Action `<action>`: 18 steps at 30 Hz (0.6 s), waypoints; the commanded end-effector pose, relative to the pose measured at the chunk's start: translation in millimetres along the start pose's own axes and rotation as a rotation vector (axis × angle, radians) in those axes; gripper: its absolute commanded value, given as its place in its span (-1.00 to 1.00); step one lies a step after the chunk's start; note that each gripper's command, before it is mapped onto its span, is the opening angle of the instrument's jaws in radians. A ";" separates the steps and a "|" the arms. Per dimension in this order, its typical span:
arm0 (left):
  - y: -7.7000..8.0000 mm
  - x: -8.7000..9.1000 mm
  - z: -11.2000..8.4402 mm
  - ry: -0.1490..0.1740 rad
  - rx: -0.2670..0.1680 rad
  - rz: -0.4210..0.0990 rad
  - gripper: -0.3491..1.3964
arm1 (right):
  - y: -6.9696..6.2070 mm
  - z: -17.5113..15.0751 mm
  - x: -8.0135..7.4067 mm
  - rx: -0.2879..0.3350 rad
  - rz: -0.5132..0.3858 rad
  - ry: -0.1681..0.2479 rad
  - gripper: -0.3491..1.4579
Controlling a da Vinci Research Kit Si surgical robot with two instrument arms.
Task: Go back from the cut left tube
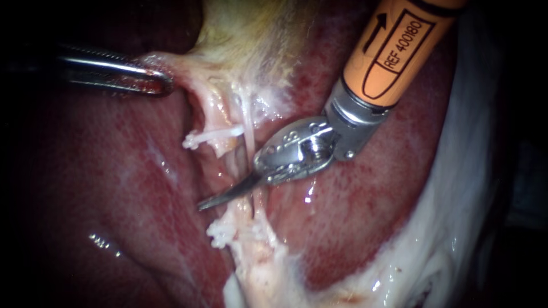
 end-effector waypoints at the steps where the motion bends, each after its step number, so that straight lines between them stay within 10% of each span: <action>1: 0.0 0.0 0.0 0.000 -0.001 0.000 -1.00 | 0.0 0.0 0.0 0.005 0.000 0.004 -1.00; 2: 0.0 0.0 0.0 0.000 -0.001 0.000 -1.00 | 0.0 0.0 0.0 0.005 -0.001 0.016 -0.92; 6: -0.1 -0.1 0.0 0.000 -0.001 0.000 -1.00 | 0.0 0.1 0.1 -0.020 0.035 0.090 0.65; 10: -0.2 -0.1 0.0 0.000 -0.001 0.001 -1.00 | 0.1 0.0 0.2 -0.073 0.059 0.164 0.91; 18: -0.3 -0.1 0.0 0.000 -0.002 0.001 -1.00 | -0.9 -1.0 -0.2 -0.100 0.060 0.167 0.95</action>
